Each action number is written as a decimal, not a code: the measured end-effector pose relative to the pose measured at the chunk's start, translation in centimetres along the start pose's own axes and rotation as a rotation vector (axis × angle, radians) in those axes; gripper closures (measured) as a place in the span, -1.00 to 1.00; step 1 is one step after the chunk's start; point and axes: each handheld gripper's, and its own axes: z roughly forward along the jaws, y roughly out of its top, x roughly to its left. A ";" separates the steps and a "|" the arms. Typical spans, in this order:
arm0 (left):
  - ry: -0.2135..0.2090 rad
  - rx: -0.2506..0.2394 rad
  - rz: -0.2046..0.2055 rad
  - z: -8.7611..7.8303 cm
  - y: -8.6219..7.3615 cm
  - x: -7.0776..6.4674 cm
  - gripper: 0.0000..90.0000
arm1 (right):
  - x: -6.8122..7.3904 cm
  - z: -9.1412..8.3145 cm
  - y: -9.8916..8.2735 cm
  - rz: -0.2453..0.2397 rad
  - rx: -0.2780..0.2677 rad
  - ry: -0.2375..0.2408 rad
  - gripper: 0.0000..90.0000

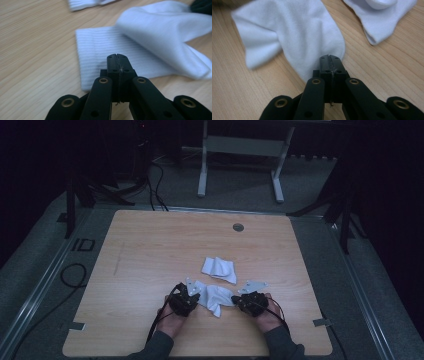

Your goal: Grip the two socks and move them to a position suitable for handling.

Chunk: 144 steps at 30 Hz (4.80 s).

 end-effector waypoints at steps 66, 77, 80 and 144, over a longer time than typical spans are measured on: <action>-0.108 -0.056 -0.025 -3.2 -1.3 1.0 0.64 | -2.0 -0.6 6.5 -0.020 -0.042 -0.063 0.96; -0.058 -0.084 -0.093 -3.9 -1.5 3.2 0.59 | -3.9 6.8 9.1 -0.036 0.111 -0.150 1.00; -0.039 -0.079 -0.102 -3.6 -1.2 3.3 0.73 | -3.3 6.9 9.3 -0.048 0.104 -0.123 1.00; 0.088 0.009 -0.104 3.2 3.3 5.9 0.99 | -4.6 -0.7 4.4 -0.108 0.082 -0.150 0.94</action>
